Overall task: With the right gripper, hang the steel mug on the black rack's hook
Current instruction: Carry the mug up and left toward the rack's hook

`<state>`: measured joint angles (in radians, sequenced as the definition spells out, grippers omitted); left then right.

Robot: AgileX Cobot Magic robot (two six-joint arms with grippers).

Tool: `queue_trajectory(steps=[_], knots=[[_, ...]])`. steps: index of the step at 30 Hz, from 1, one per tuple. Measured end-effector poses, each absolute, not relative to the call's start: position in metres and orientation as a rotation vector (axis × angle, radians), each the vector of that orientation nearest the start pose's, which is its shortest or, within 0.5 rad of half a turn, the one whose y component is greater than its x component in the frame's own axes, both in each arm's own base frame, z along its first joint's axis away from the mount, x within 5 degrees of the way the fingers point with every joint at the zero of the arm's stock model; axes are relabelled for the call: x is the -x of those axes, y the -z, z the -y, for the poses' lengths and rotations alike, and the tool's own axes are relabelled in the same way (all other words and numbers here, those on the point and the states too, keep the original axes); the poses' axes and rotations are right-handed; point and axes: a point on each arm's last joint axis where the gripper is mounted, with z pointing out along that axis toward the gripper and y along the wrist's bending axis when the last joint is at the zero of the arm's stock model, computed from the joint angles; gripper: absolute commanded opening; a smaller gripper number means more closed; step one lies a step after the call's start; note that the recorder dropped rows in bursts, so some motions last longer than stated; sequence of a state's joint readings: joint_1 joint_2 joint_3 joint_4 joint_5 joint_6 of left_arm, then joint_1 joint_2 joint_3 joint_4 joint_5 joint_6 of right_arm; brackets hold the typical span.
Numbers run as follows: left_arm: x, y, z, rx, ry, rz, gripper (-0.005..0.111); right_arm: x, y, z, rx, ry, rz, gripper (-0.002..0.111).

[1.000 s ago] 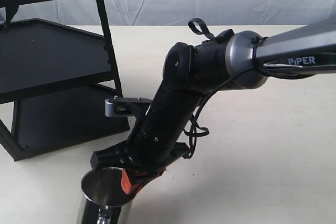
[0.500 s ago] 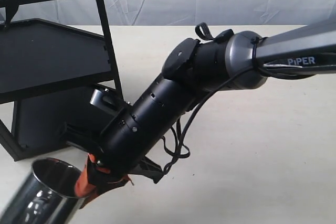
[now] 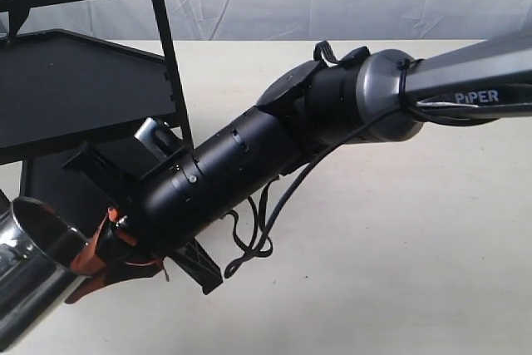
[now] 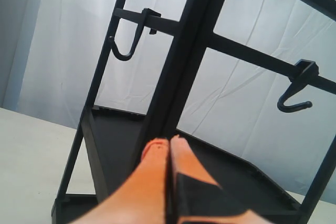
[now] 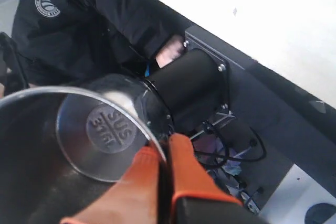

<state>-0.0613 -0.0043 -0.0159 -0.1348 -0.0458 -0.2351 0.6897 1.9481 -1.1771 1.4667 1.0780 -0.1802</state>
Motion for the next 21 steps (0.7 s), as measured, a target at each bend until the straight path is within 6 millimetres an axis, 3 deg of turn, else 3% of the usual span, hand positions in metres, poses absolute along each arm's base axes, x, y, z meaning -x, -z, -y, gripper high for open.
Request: queue_trajectory(steps=[8,13,21], knots=[[-0.054,-0.223,0.003,0.224,0.352,-1.41,0.0,-0.249,-0.219,-0.298,-0.263,-1.946,-2.867,-0.001],[-0.054,-0.223,0.003,0.224,0.352,-1.41,0.0,-0.256,-0.209,-0.279,-0.523,-1.933,-2.89,-0.001],[-0.054,-0.223,0.003,0.224,0.352,-1.41,0.0,-0.256,-0.203,-0.276,-0.874,-1.915,-2.926,-0.001]])
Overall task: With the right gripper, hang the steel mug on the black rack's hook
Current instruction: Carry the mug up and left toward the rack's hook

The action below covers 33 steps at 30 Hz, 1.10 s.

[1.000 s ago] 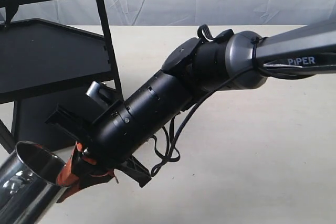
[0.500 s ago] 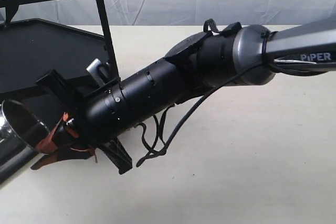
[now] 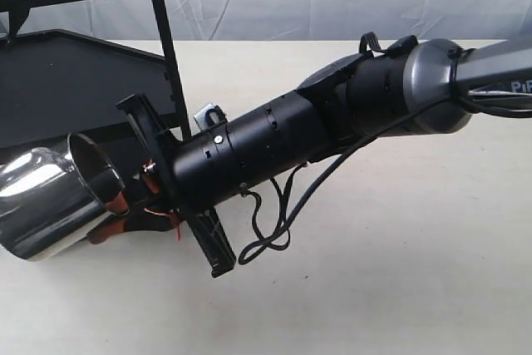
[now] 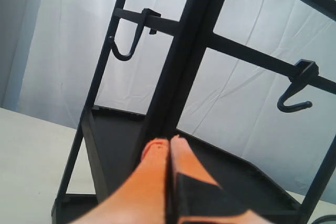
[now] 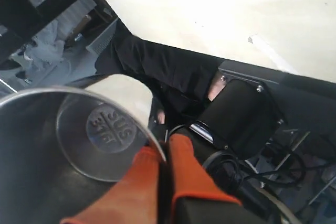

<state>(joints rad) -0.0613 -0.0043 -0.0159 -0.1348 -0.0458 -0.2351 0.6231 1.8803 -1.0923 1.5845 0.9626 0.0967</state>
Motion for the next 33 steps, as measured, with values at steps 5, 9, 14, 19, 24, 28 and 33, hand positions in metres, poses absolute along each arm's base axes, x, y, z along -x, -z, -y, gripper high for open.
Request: queue_trajectory(steps=[5,9,14,19,24,28,33], knots=[[-0.054,-0.223,0.003,0.224,0.352,-1.41,0.0,-0.257,-0.204,-0.277,-1.187,-1.926,-2.918,-0.001],[-0.054,-0.223,0.003,0.224,0.352,-1.41,0.0,-0.259,-0.21,-0.279,-1.306,-2.054,-2.847,-0.001],[-0.054,-0.223,0.003,0.224,0.352,-1.41,0.0,-0.26,-0.214,-0.28,-1.379,-2.097,-2.826,-0.001],[-0.054,-0.223,0.003,0.224,0.352,-1.41,0.0,-0.26,-0.215,-0.28,-1.415,-2.106,-2.823,-0.001],[-0.054,-0.223,0.003,0.224,0.352,-1.41,0.0,-0.259,-0.218,-0.281,-1.454,-2.124,-2.828,-0.001],[-0.054,-0.223,0.003,0.224,0.352,-1.41,0.0,-0.263,-0.236,-0.283,-1.384,-2.185,-2.795,-0.001],[-0.054,-0.223,0.003,0.224,0.352,-1.41,0.0,-0.27,-0.254,-0.287,-1.35,-2.234,-2.738,-0.001]])
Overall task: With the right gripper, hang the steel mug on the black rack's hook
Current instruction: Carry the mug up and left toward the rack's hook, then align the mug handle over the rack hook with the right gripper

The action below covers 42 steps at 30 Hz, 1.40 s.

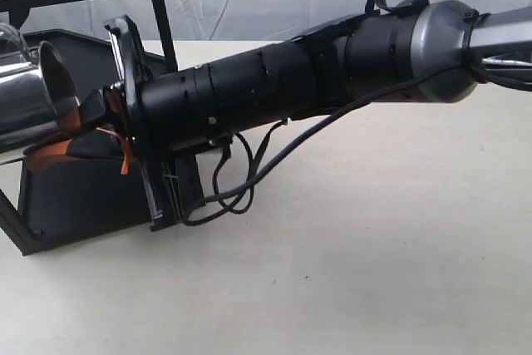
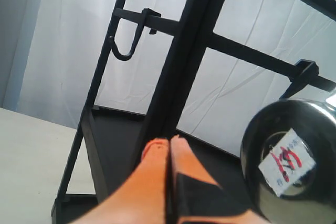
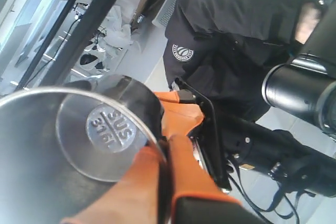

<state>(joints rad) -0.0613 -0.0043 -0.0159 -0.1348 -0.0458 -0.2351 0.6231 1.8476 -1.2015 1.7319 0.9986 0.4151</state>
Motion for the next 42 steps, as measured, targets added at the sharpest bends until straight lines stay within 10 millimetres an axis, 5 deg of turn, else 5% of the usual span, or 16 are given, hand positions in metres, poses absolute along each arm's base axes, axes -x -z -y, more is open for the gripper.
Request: queue_trajectory(steps=[24,42], knots=[[-0.054,-0.223,0.003,0.224,0.352,-1.41,0.0,-0.287,-0.247,-0.285,1.182,1.462,1.798,-0.001],[-0.054,-0.223,0.003,0.224,0.352,-1.41,0.0,-0.288,-0.244,-0.284,1.238,1.43,1.811,-0.001]])
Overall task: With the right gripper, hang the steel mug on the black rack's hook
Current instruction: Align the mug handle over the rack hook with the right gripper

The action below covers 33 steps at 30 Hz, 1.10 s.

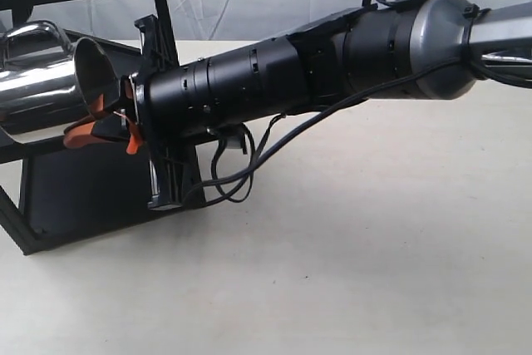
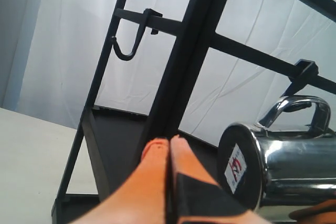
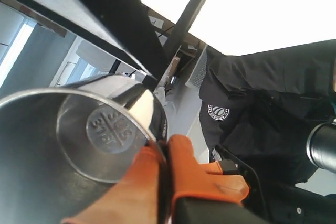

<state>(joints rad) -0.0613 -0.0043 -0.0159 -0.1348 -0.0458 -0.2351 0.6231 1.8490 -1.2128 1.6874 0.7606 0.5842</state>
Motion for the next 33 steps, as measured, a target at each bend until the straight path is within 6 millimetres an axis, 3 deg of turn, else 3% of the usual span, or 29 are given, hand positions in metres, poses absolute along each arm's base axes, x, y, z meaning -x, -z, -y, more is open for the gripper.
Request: queue_trajectory(steps=[25,33], knots=[[-0.0543,-0.2229,0.0028,0.224,0.352,-1.41,0.0,-0.2863,-0.2417,-0.2807,1.335,1.293,1.833,-0.001],[-0.0543,-0.2229,0.0028,0.224,0.352,-1.41,0.0,-0.2872,-0.2411,-0.2781,1.332,1.289,1.932,-0.001]])
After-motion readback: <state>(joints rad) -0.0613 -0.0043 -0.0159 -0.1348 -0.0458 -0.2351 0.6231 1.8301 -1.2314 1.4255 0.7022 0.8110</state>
